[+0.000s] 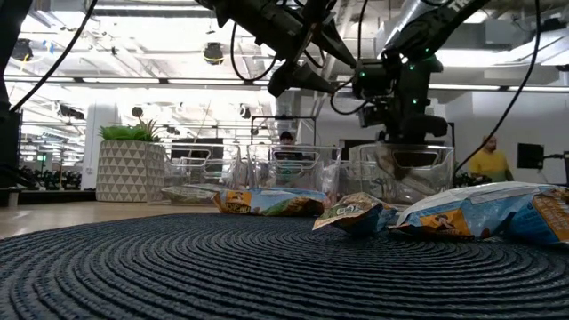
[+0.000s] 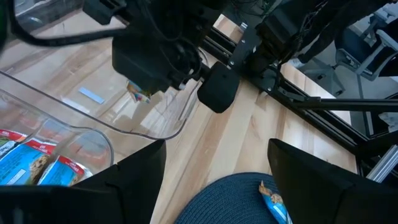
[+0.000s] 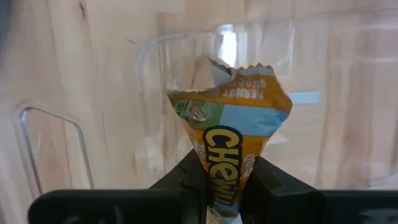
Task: Pick and place Granola Bars by type
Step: Put the yellow granola bar into the right transparent bin
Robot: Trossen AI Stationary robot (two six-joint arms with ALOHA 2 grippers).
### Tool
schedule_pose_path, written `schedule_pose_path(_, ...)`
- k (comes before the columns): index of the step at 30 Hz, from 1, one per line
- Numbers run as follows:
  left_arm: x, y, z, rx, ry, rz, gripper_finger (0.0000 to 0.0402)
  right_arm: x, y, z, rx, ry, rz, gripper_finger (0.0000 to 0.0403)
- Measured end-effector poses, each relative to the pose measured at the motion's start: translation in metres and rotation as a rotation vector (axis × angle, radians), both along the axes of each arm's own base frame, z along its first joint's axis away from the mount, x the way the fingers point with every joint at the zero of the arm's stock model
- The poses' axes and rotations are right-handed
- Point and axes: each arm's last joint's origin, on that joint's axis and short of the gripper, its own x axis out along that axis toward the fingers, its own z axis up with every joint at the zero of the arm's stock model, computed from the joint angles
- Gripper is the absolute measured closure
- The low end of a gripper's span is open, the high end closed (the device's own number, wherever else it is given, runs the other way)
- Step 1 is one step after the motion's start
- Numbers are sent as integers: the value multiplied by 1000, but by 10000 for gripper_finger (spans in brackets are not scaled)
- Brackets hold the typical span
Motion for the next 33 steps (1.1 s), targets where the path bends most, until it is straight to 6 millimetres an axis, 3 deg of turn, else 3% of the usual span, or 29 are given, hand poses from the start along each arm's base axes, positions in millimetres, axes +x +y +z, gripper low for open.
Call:
schedule_pose_path(15, 0, 0, 0, 16, 3, -2, 127, 5, 7, -5, 35, 3, 57, 350)
schedule_pose_path(33, -1, 0, -2, 14, 22, -1, 127, 4, 8, -2, 57, -9, 36, 279)
